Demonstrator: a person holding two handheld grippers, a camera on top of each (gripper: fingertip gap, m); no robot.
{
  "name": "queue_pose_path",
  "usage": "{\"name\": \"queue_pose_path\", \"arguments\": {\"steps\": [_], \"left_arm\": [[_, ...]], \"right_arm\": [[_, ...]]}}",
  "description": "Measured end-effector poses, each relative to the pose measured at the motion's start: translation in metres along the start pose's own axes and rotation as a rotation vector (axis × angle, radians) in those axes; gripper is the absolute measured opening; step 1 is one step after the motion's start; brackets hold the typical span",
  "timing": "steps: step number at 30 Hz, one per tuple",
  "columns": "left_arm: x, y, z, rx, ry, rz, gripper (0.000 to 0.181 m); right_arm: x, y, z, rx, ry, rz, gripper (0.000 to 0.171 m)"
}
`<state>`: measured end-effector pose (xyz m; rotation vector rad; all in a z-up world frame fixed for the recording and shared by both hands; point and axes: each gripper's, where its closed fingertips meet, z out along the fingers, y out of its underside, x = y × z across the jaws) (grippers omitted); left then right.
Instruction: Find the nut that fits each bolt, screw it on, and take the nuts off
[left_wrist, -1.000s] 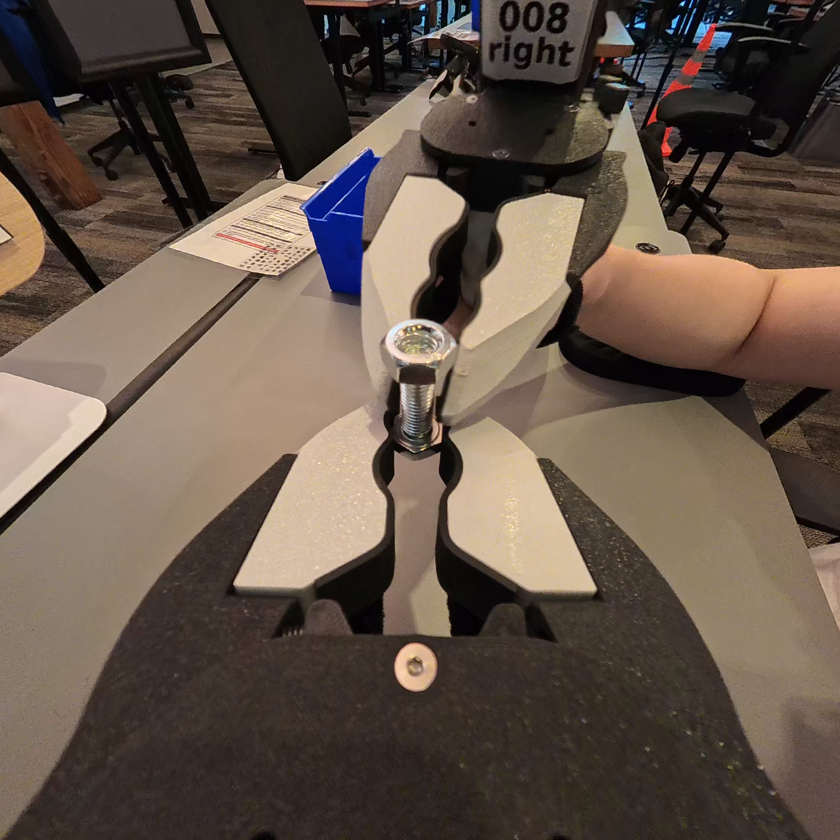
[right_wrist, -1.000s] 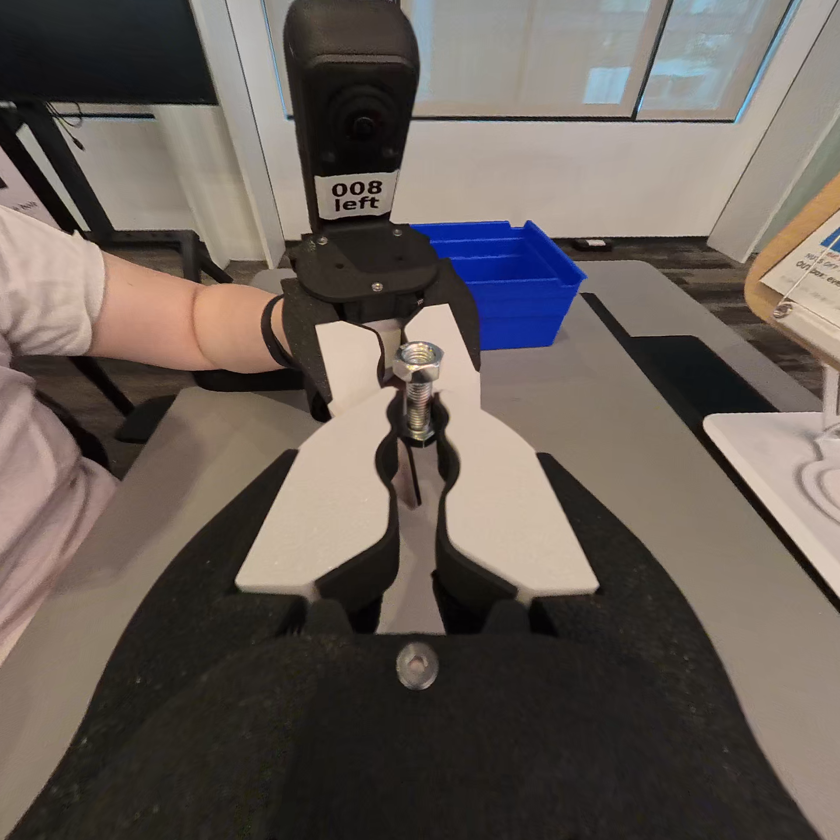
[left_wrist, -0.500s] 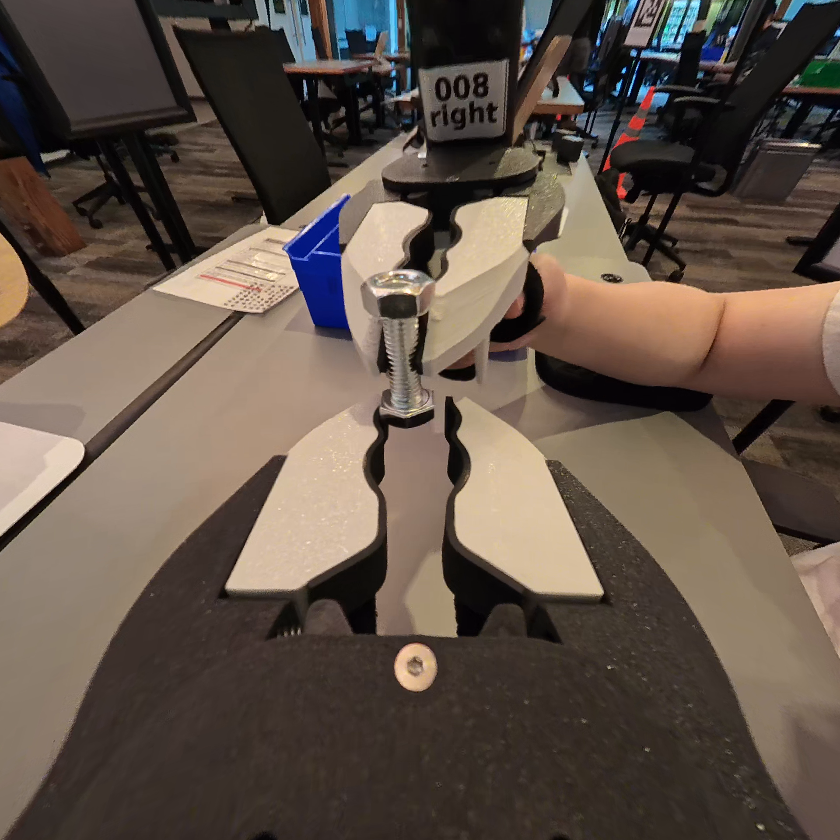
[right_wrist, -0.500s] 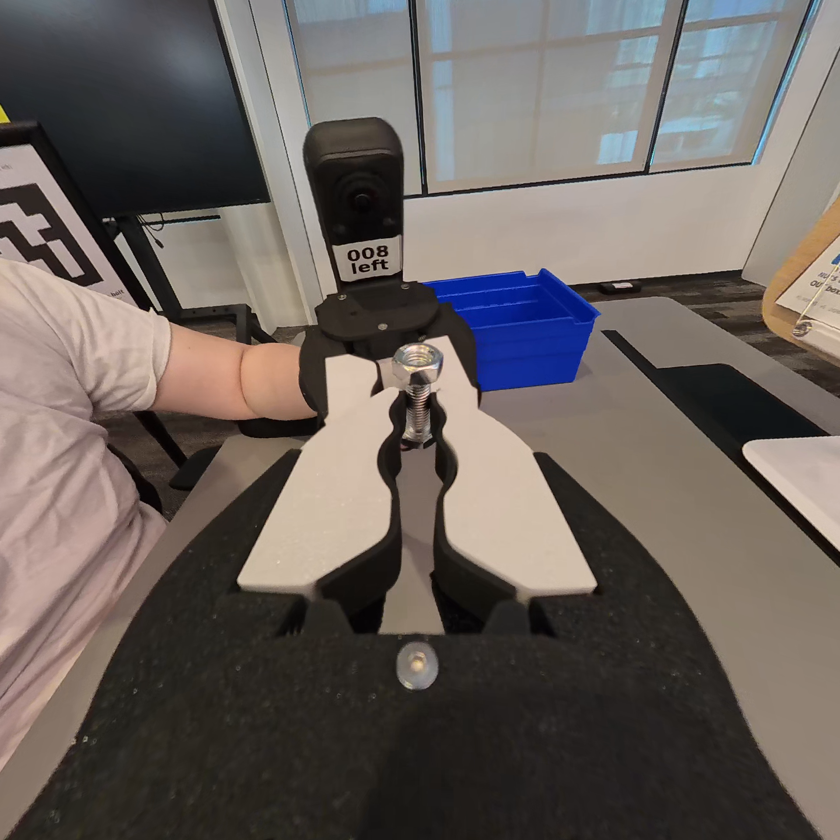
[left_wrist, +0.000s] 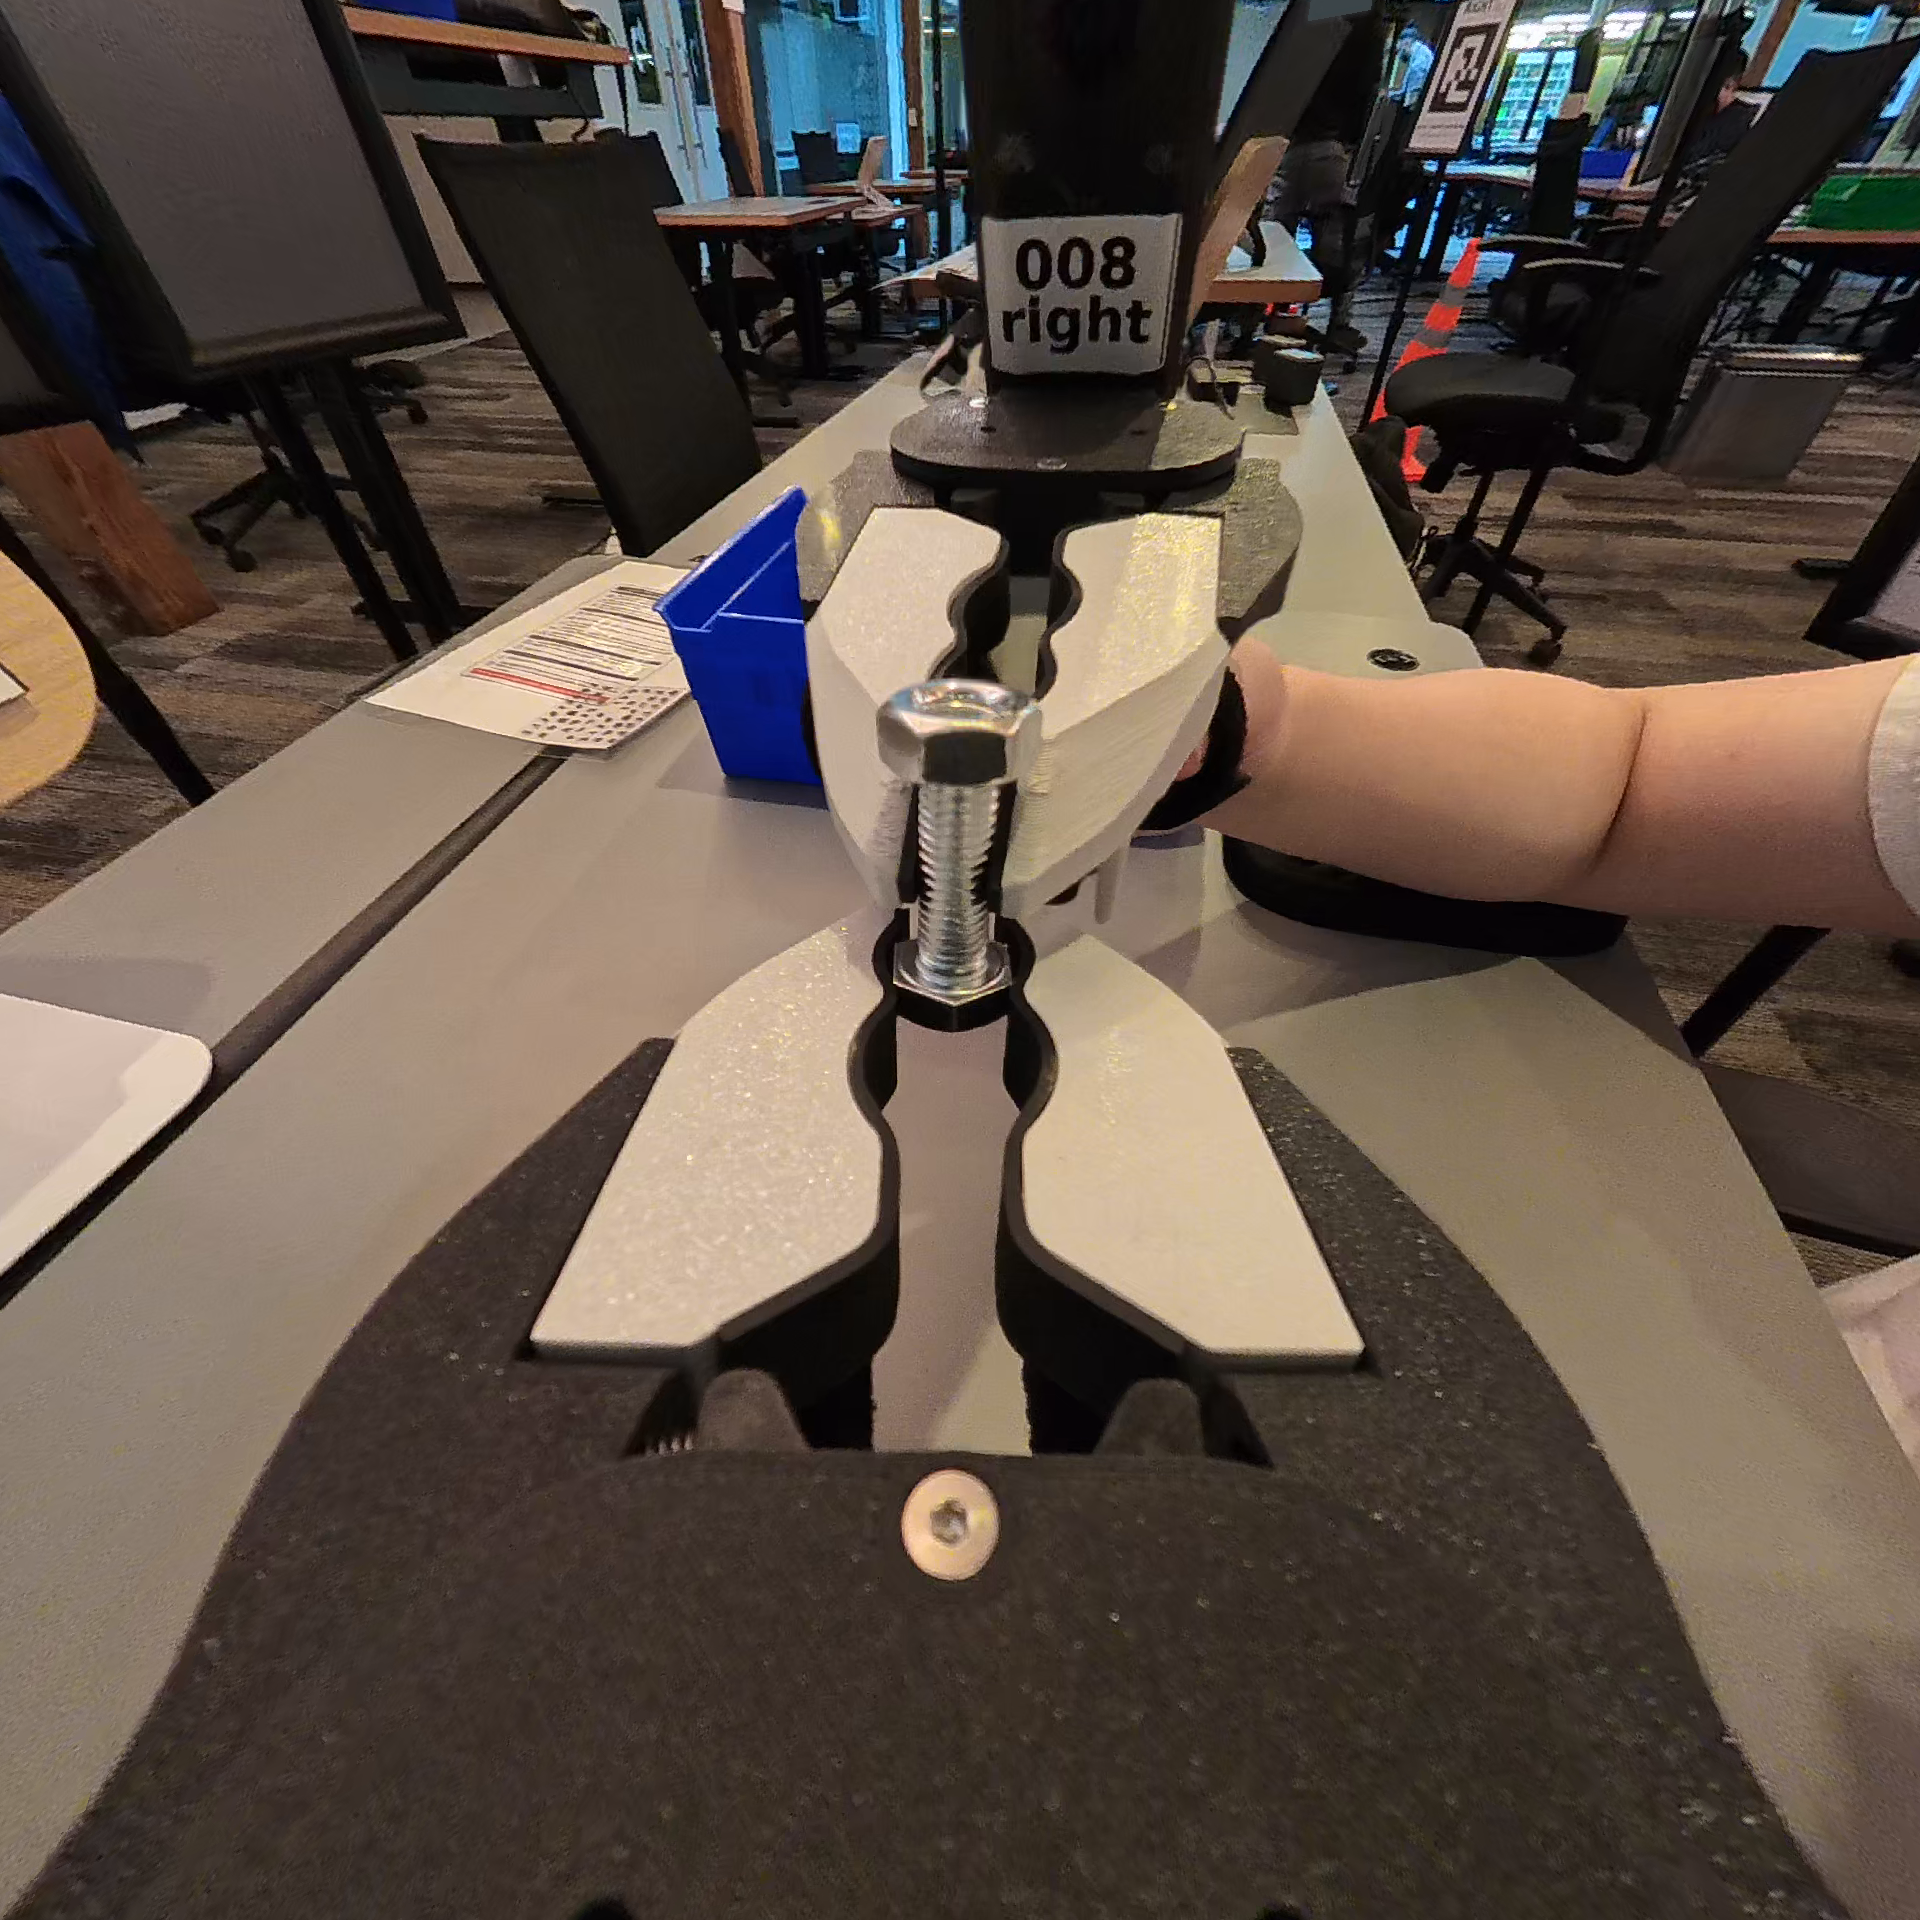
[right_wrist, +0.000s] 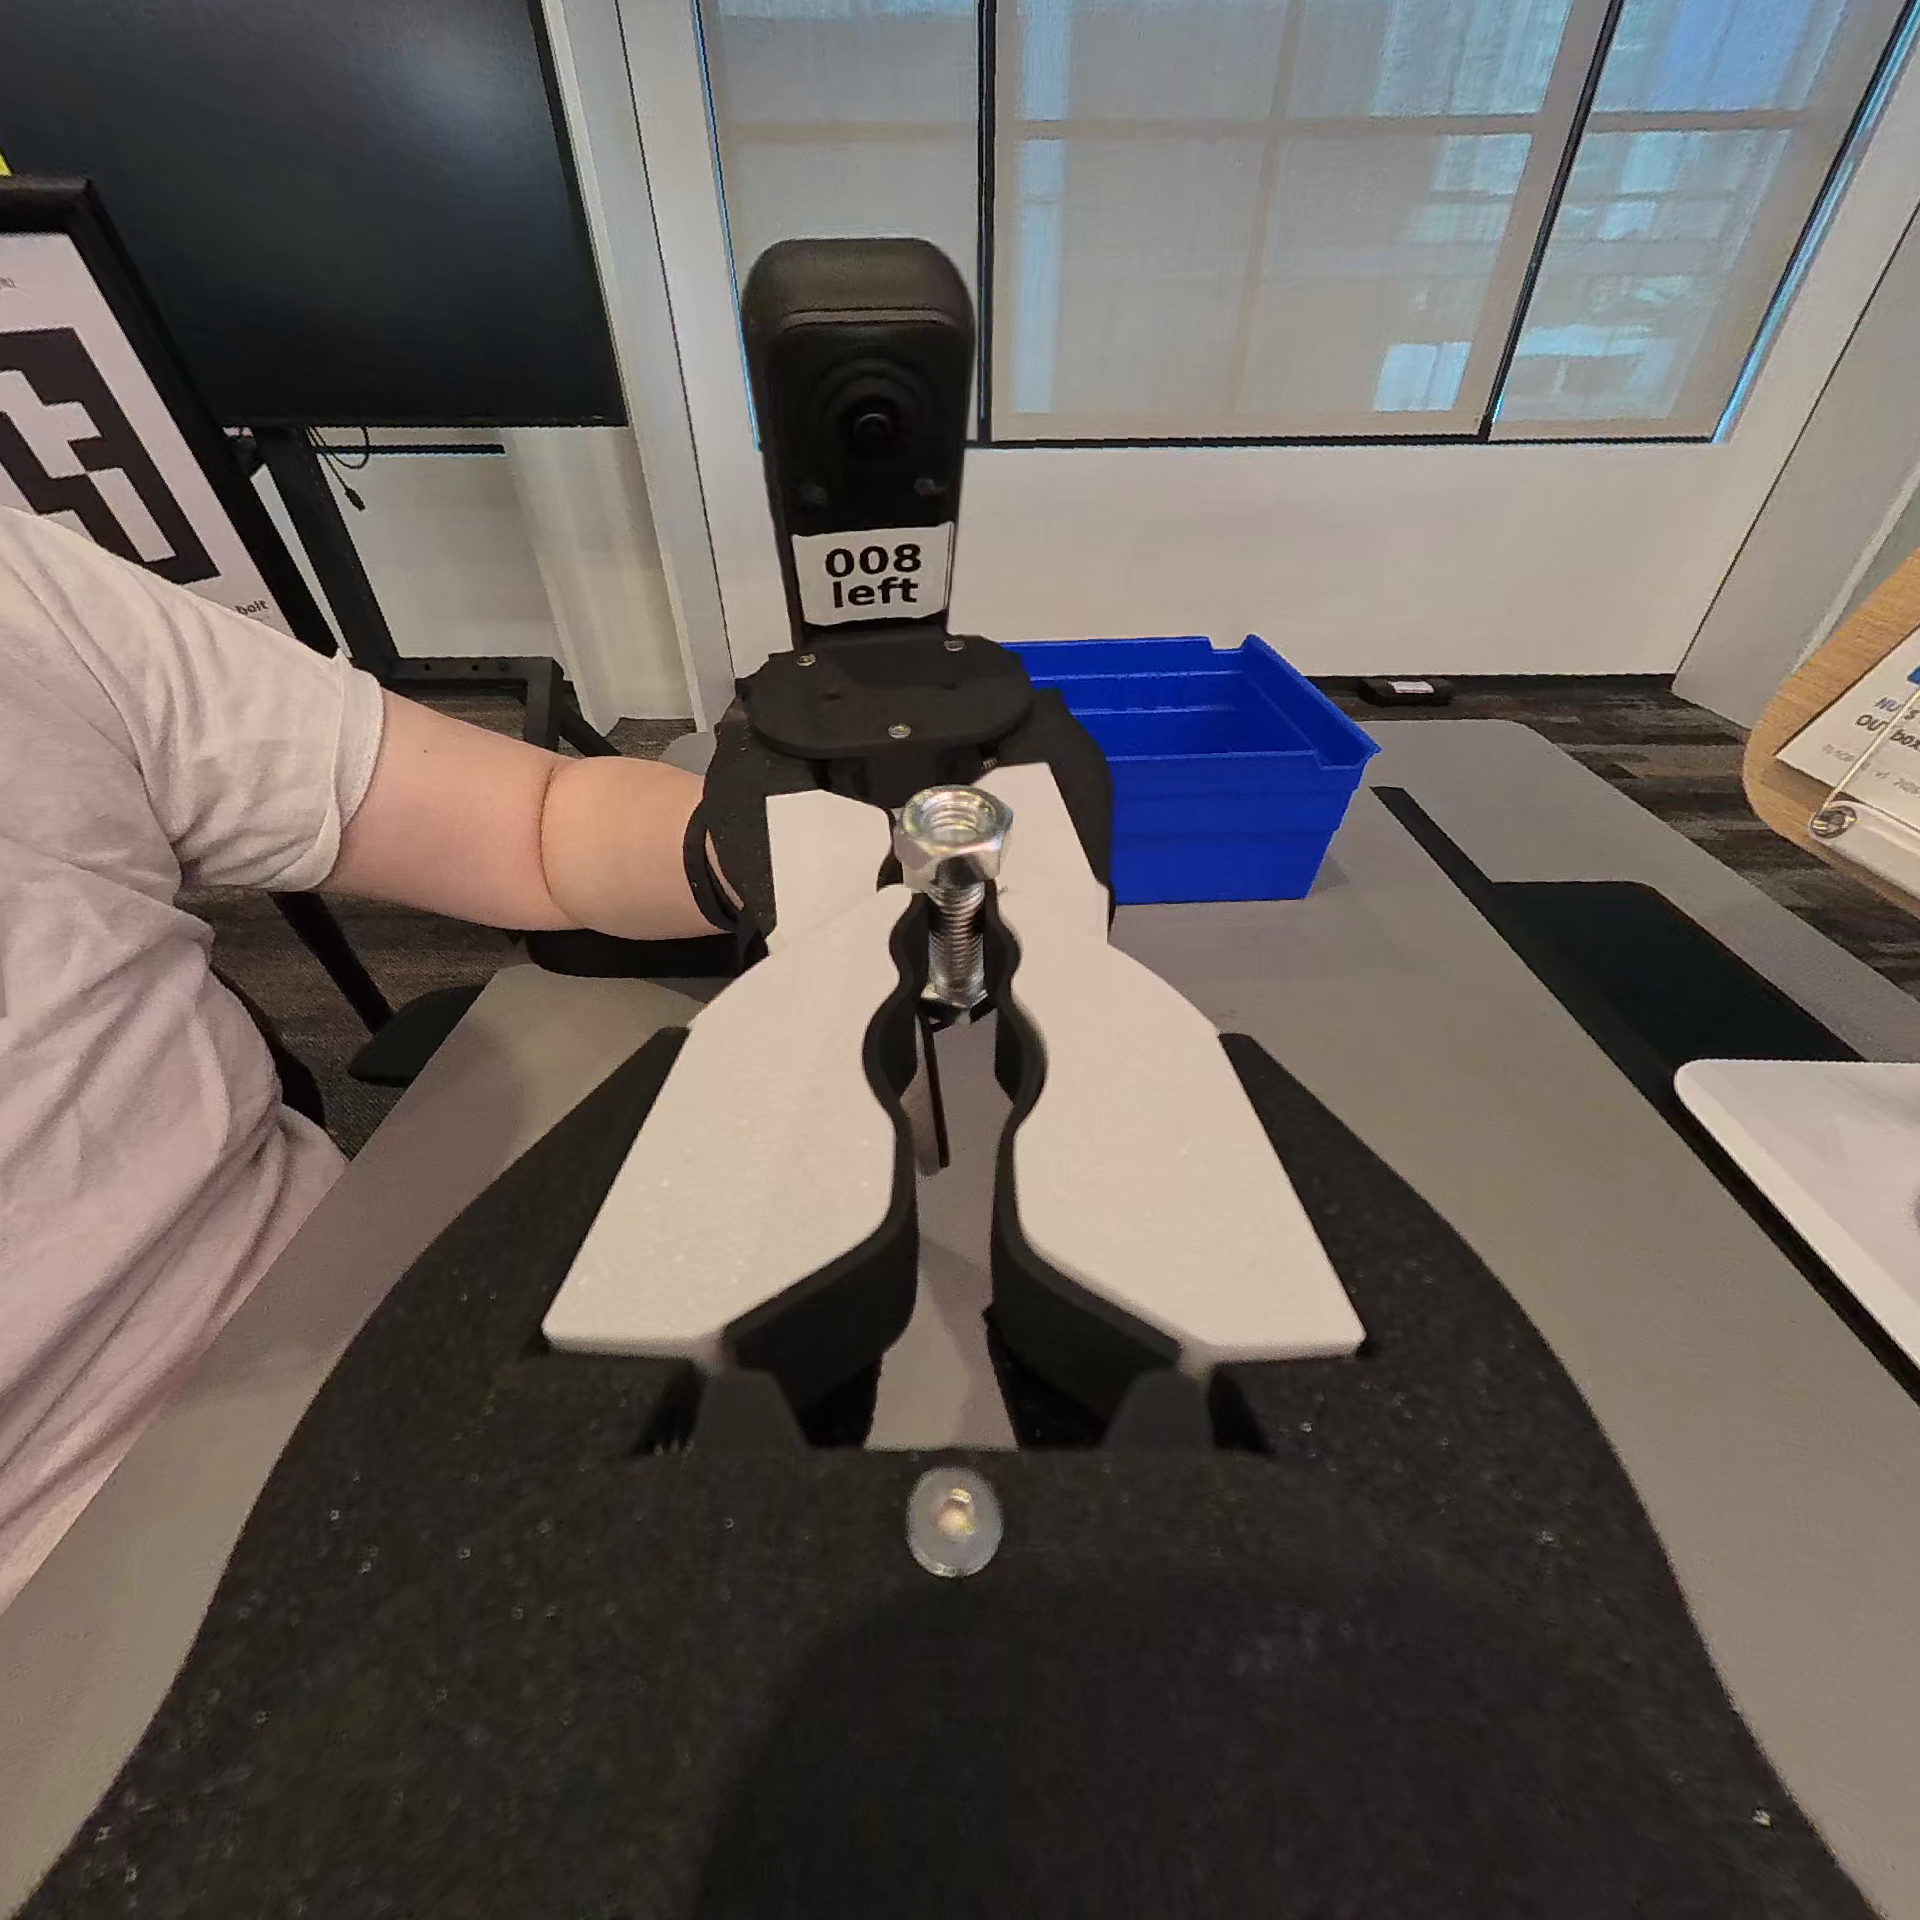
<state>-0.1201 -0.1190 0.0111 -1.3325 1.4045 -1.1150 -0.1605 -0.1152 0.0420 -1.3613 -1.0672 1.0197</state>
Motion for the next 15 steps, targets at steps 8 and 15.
{"name": "queue_pose_path", "arguments": {"steps": [8,15], "left_arm": [[0.000,0.000,0.000,0.012,0.004,0.001,0.014],[0.009,-0.005,0.000,0.047,0.046,0.023,0.014]], "right_arm": [[-0.001,-0.001,-0.003,-0.048,0.005,-0.043,0.032],[-0.009,-0.014,-0.013,-0.039,-0.006,-0.117,0.014]]}}
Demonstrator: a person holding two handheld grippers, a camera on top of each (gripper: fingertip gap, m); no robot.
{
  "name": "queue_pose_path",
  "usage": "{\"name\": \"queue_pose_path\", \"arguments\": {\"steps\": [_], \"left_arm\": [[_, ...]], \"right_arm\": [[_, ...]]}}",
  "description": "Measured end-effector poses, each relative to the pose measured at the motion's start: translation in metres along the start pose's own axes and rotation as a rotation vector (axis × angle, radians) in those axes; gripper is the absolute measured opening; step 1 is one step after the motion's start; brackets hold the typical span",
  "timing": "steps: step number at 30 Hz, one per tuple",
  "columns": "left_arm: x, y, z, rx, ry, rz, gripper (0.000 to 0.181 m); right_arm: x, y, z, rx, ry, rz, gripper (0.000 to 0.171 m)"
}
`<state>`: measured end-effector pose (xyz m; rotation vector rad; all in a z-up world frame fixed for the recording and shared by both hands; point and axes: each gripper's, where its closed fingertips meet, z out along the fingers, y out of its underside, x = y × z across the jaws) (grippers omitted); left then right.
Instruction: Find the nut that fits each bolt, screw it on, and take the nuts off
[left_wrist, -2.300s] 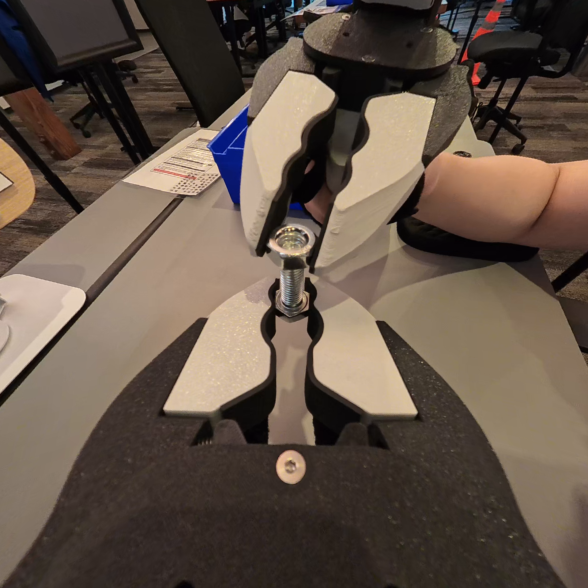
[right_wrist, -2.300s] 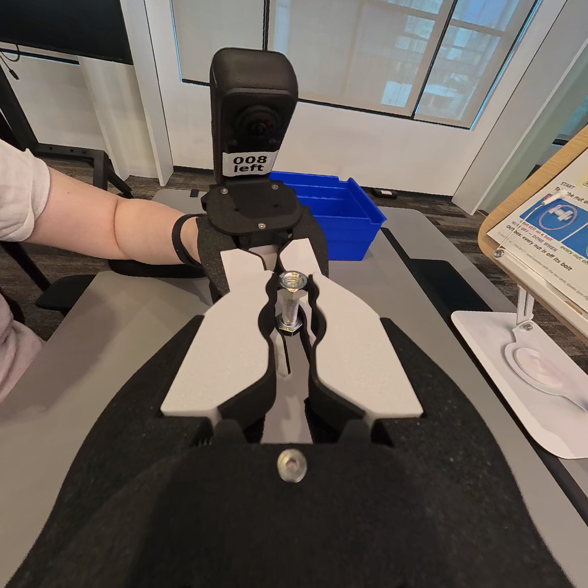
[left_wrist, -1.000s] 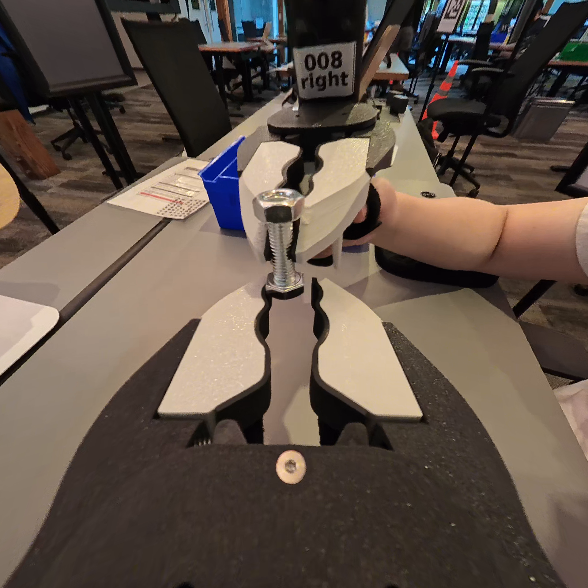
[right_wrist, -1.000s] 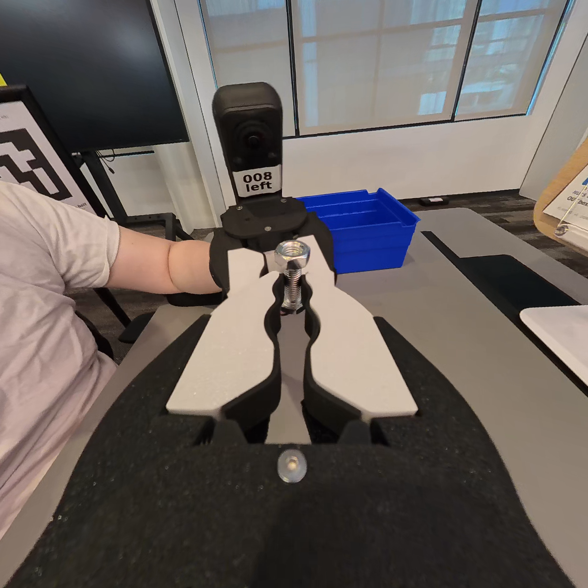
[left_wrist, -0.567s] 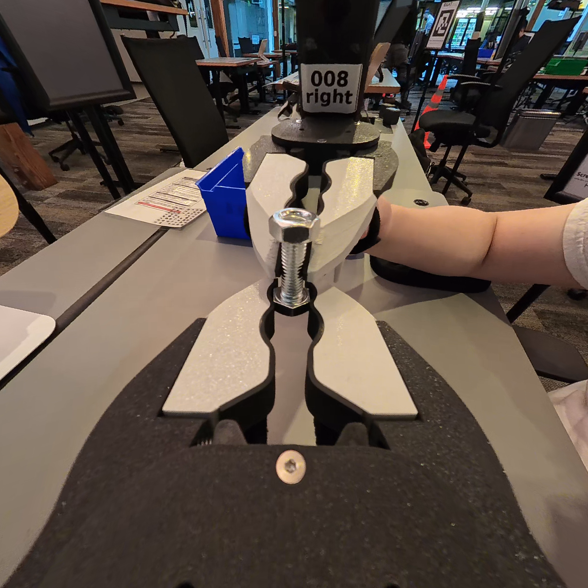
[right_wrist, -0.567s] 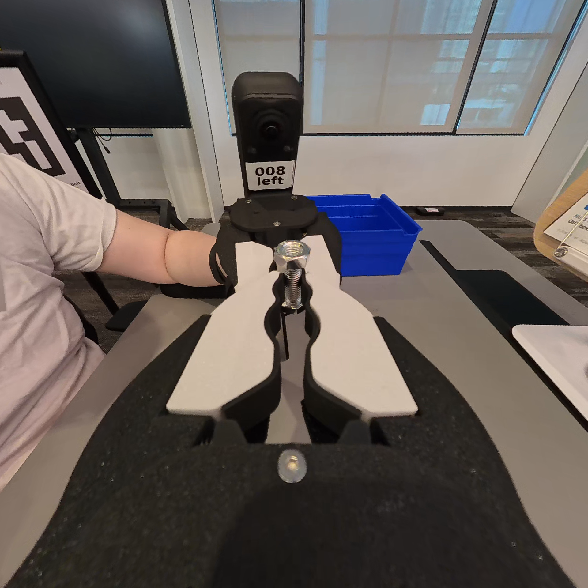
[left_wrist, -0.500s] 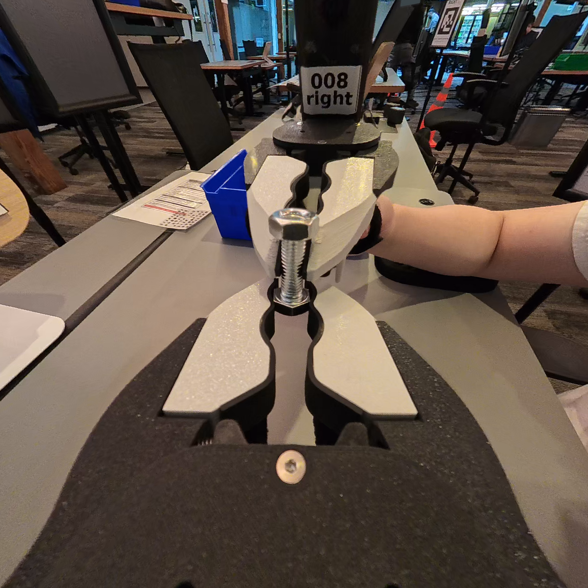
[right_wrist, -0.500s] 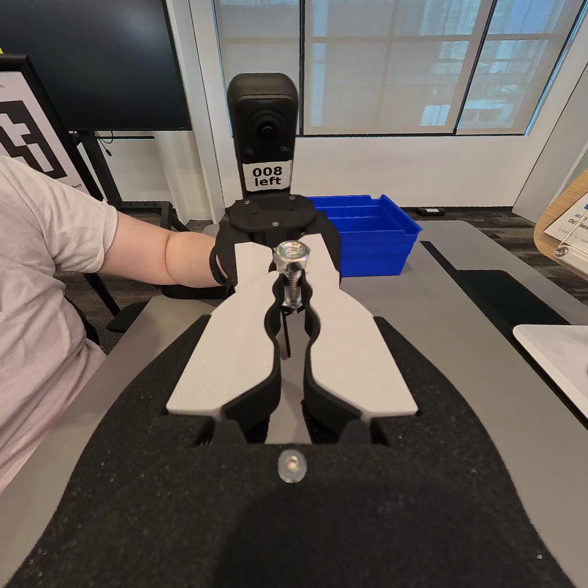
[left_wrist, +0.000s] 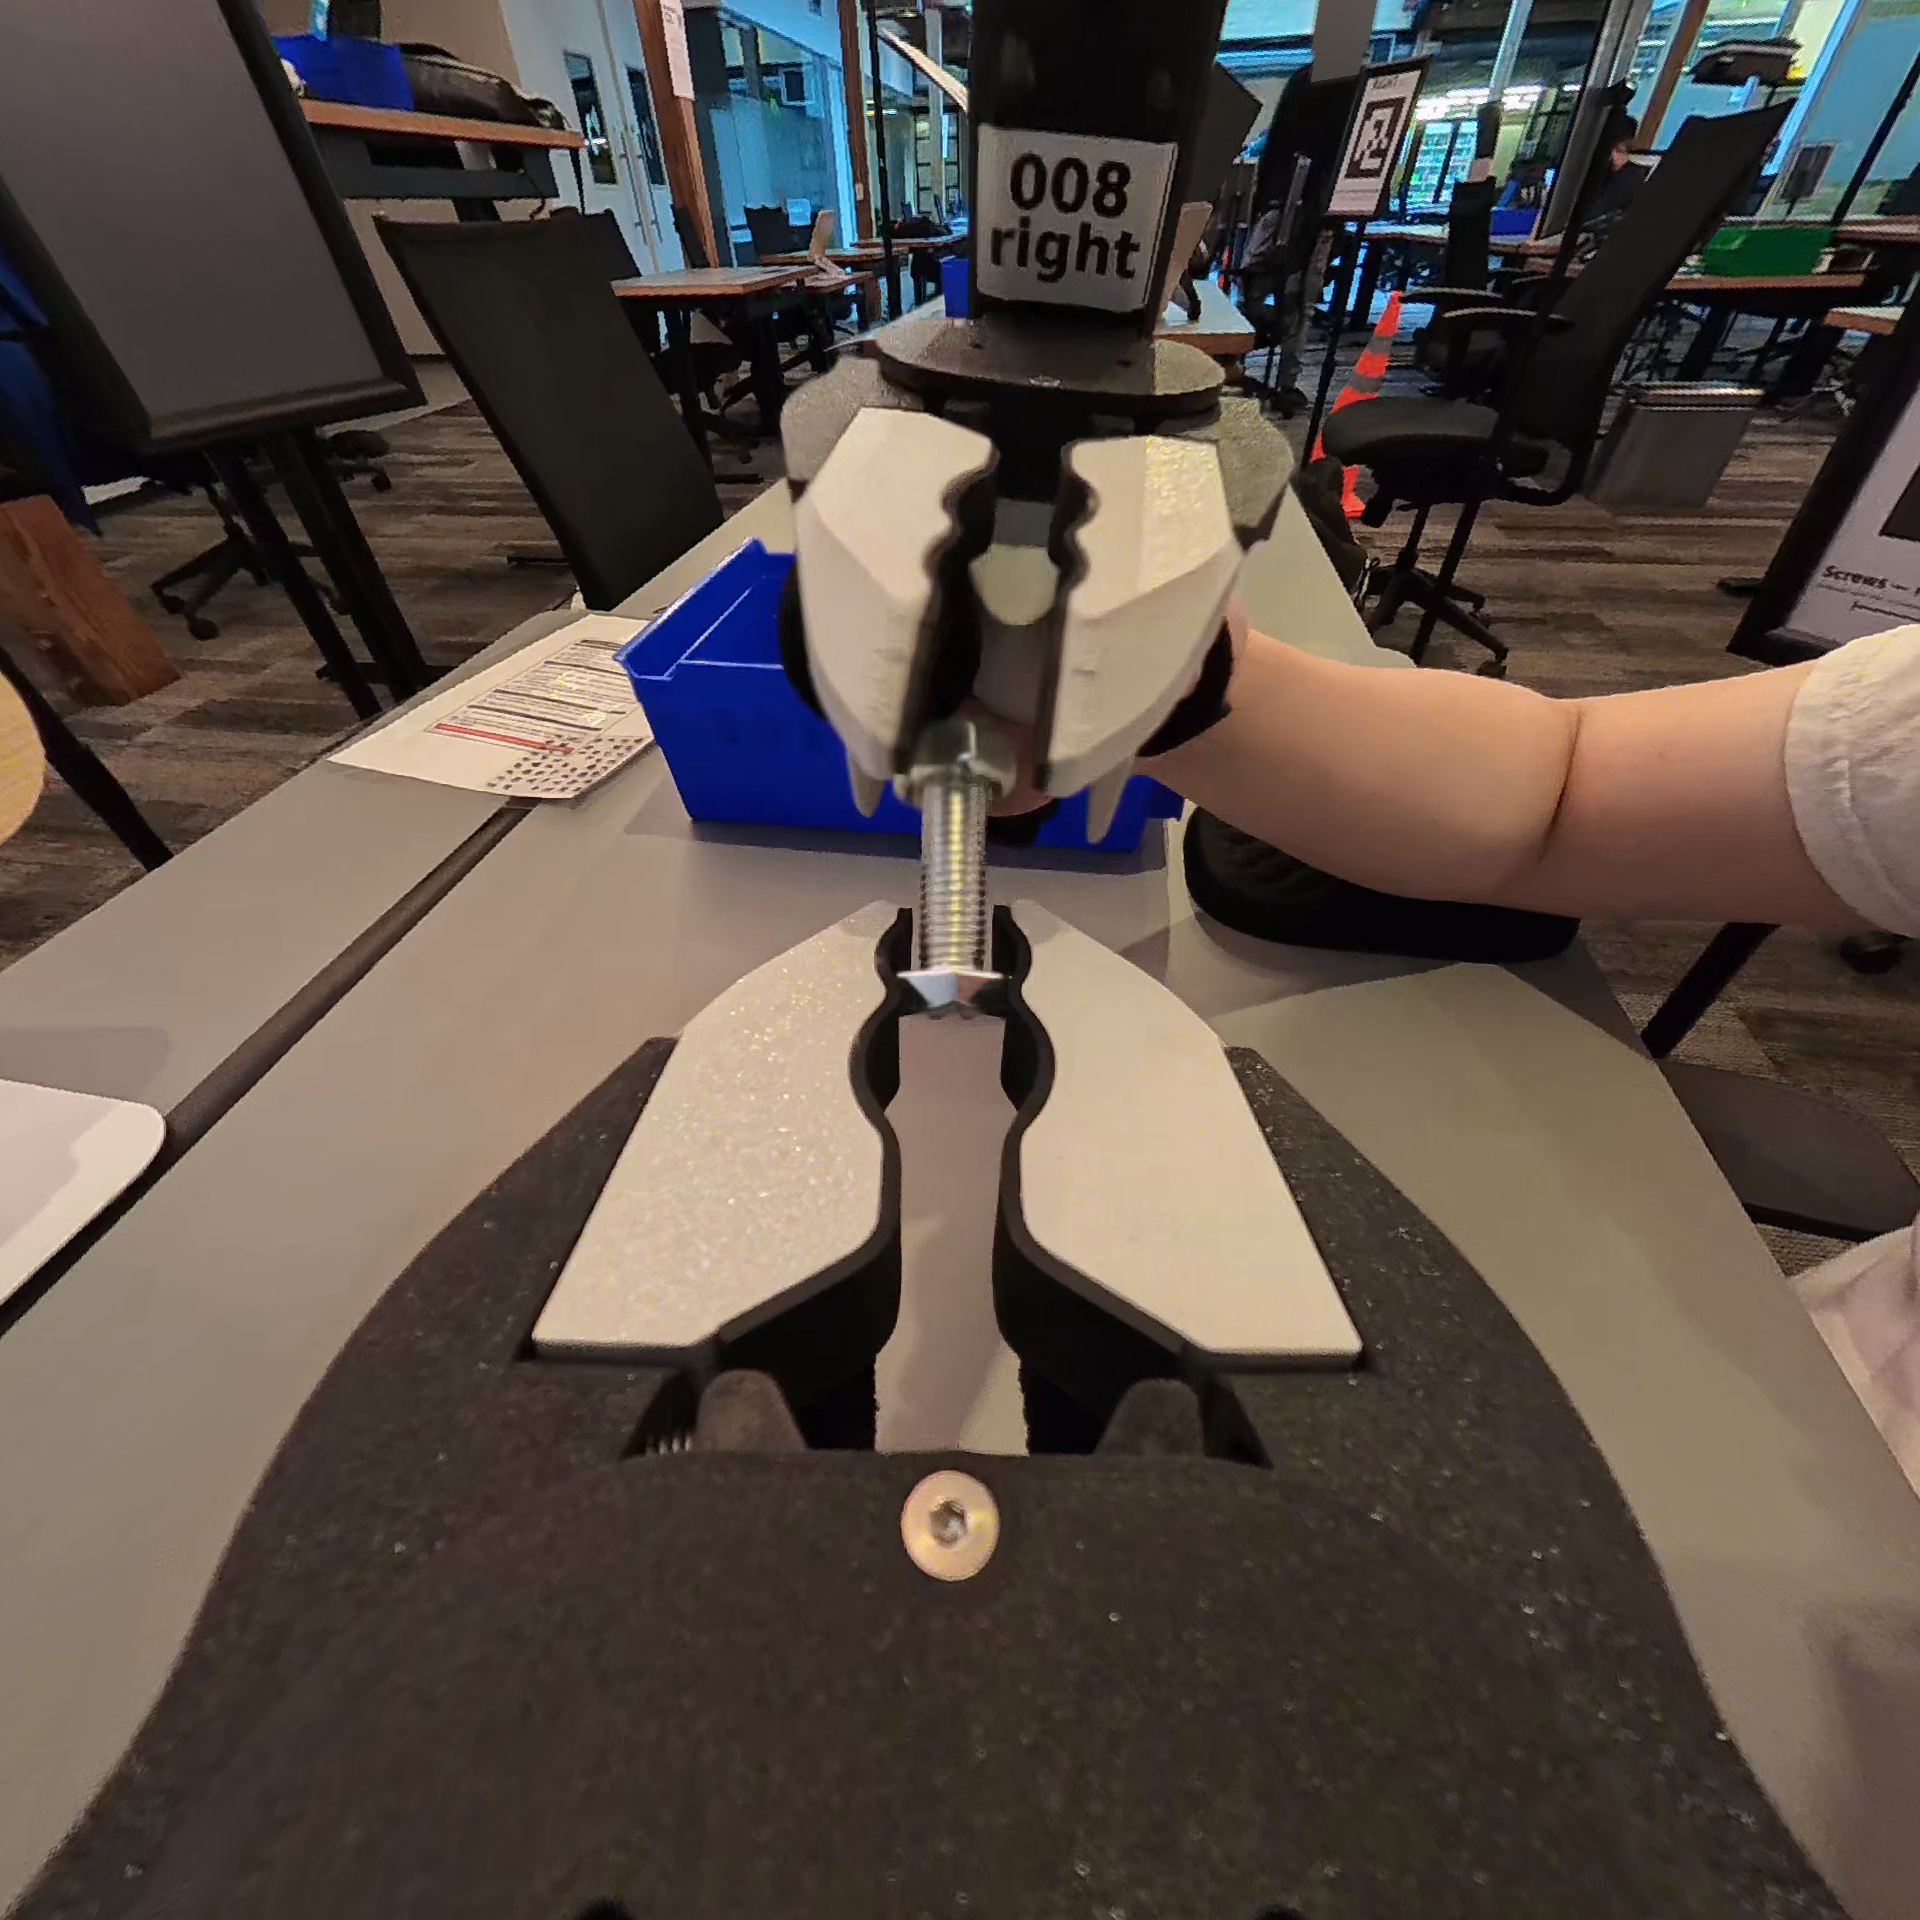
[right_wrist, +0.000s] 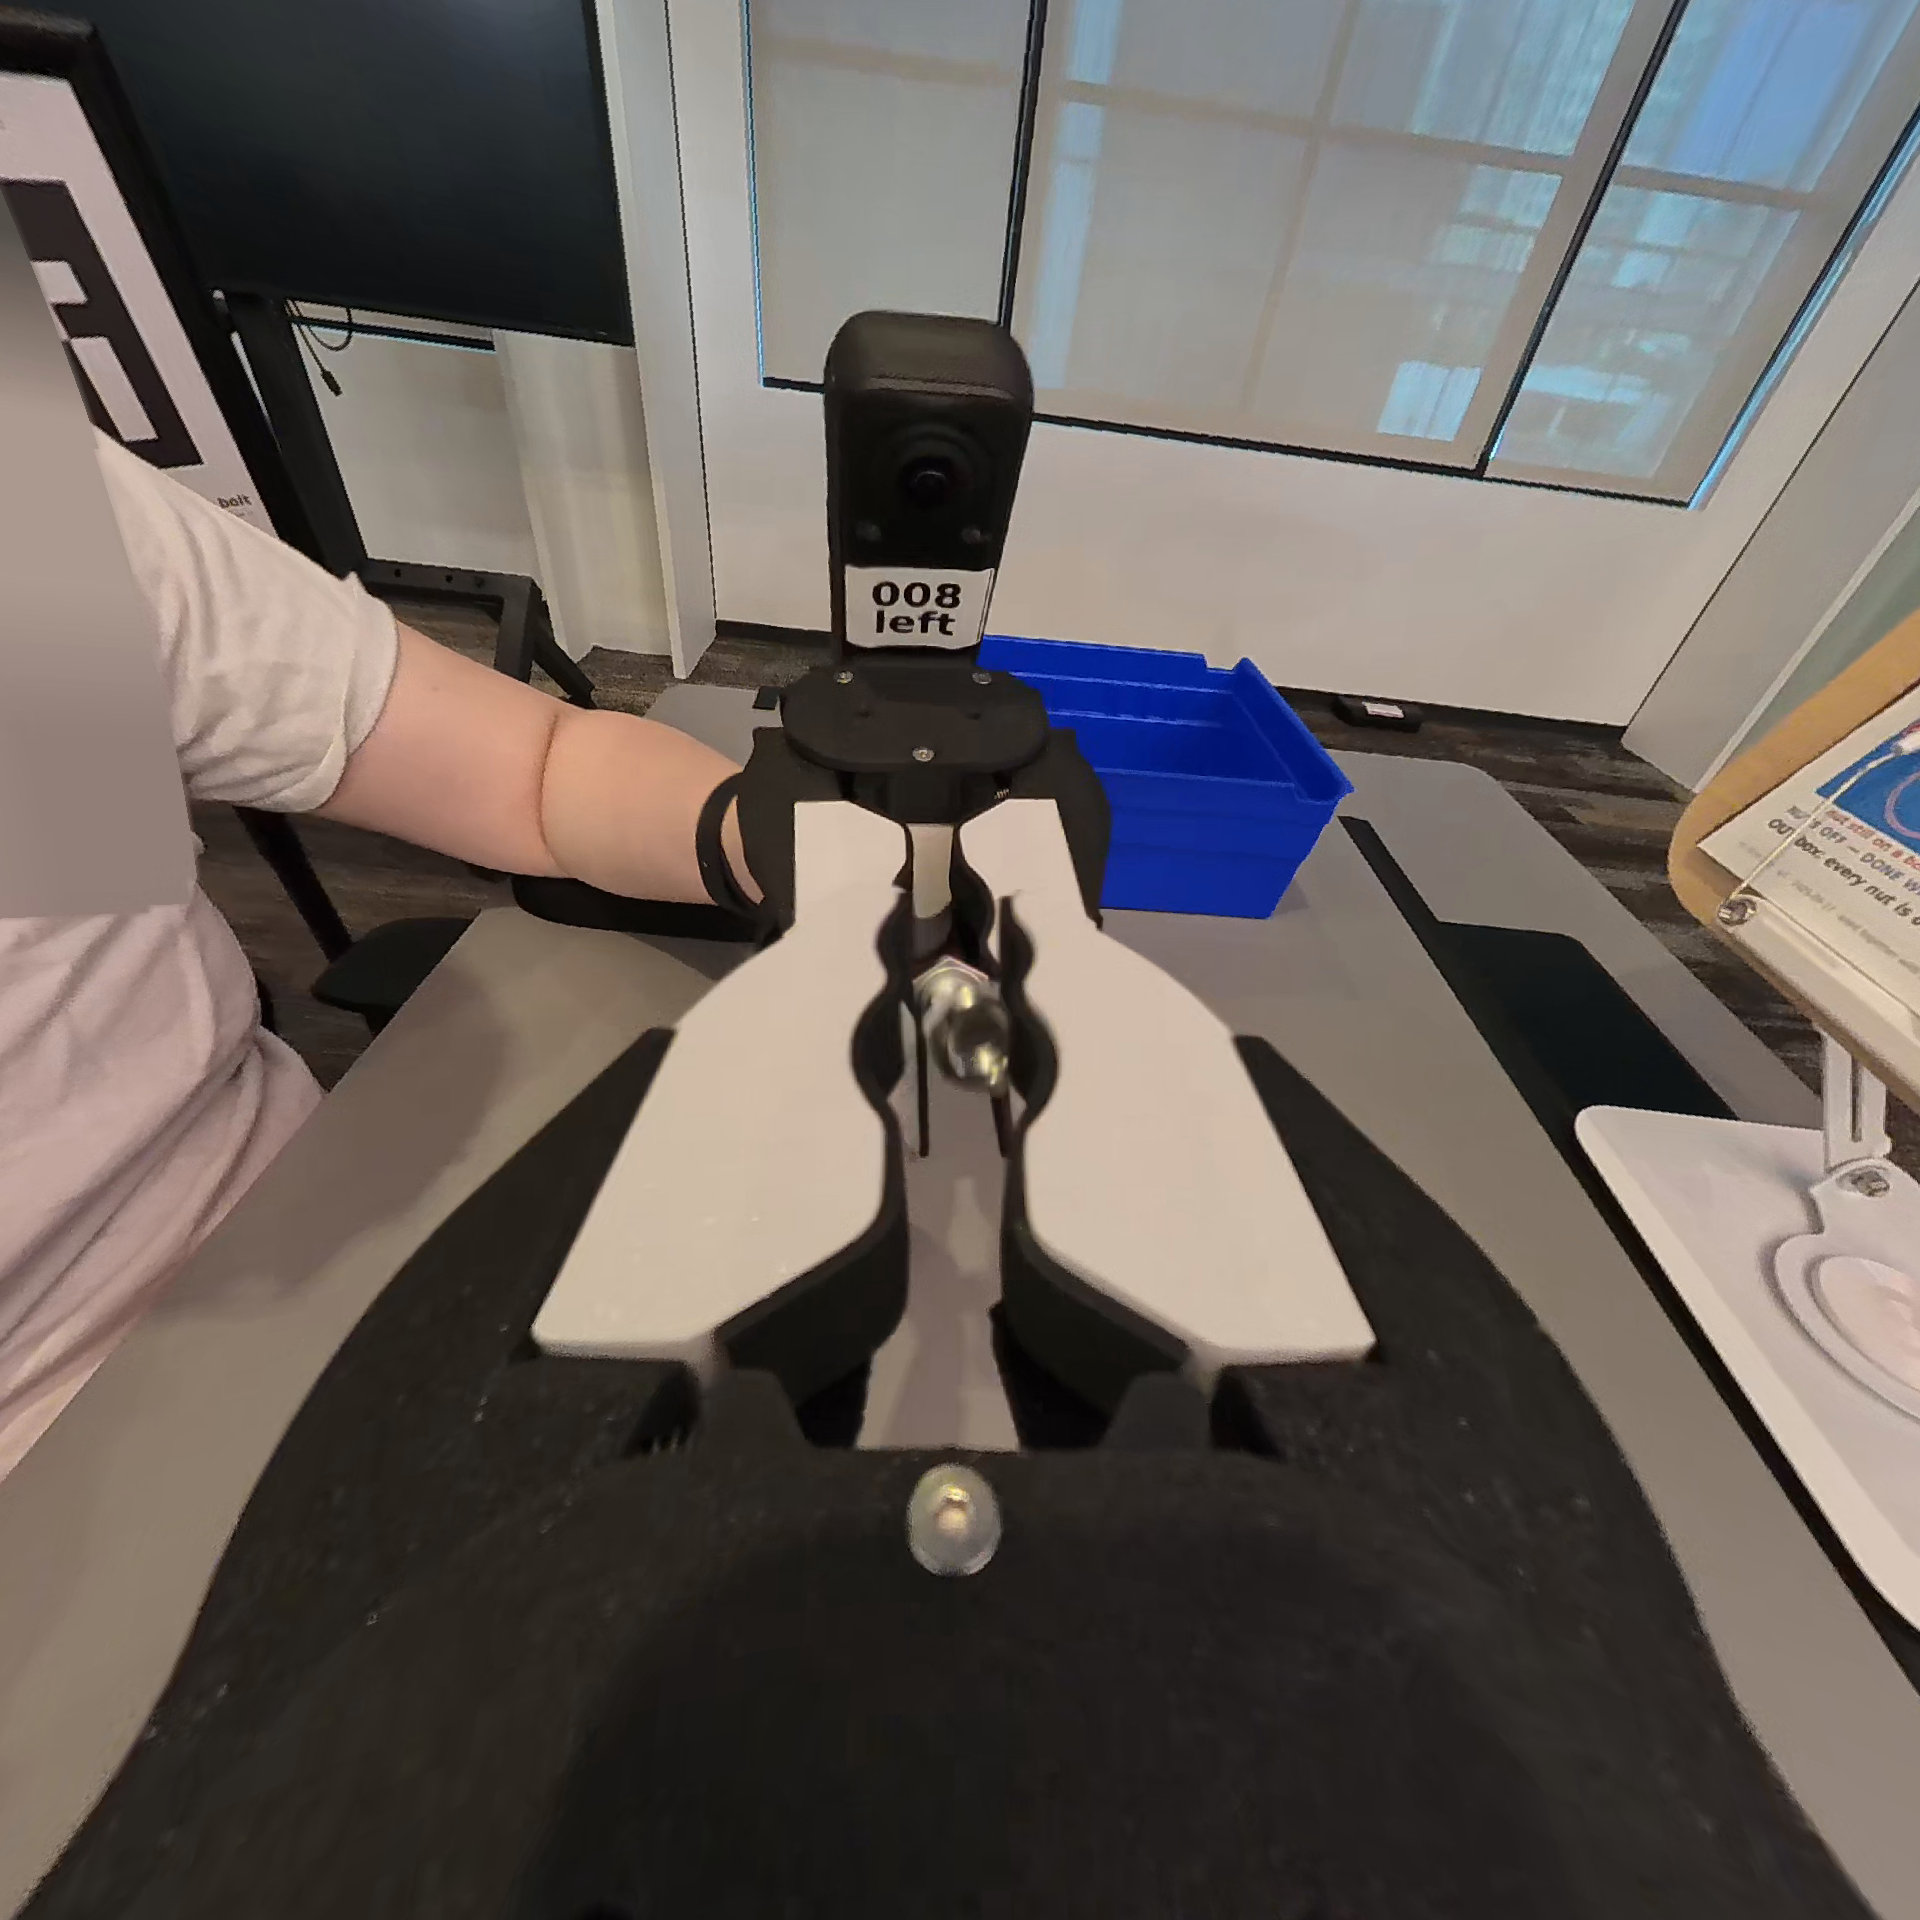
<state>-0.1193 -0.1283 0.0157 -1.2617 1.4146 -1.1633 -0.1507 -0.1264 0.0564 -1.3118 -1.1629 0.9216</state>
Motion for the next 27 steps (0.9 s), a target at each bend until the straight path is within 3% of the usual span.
{"name": "queue_pose_path", "arguments": {"steps": [2,6,12,16,20,27], "left_arm": [[0.002,-0.001,0.000,0.001,-0.001,0.012,0.013],[0.001,0.004,0.002,-0.027,-0.011,0.035,0.013],[-0.006,-0.002,-0.004,0.007,-0.048,0.056,0.013],[-0.016,-0.014,-0.014,0.076,-0.113,0.085,0.013],[-0.023,-0.023,-0.022,0.124,-0.176,0.114,0.013],[-0.026,-0.025,-0.025,0.126,-0.227,0.164,0.013]], "right_arm": [[-0.004,0.003,0.000,-0.017,-0.026,-0.012,0.000],[-0.006,0.013,0.006,-0.068,-0.032,-0.027,0.000],[0.006,-0.001,-0.005,-0.030,0.050,-0.055,0.017],[0.027,-0.010,-0.022,0.072,0.085,0.142,0.023],[0.040,-0.005,-0.027,0.178,0.006,0.416,0.032],[0.029,0.014,-0.003,0.121,-0.089,0.577,0.040]]}}
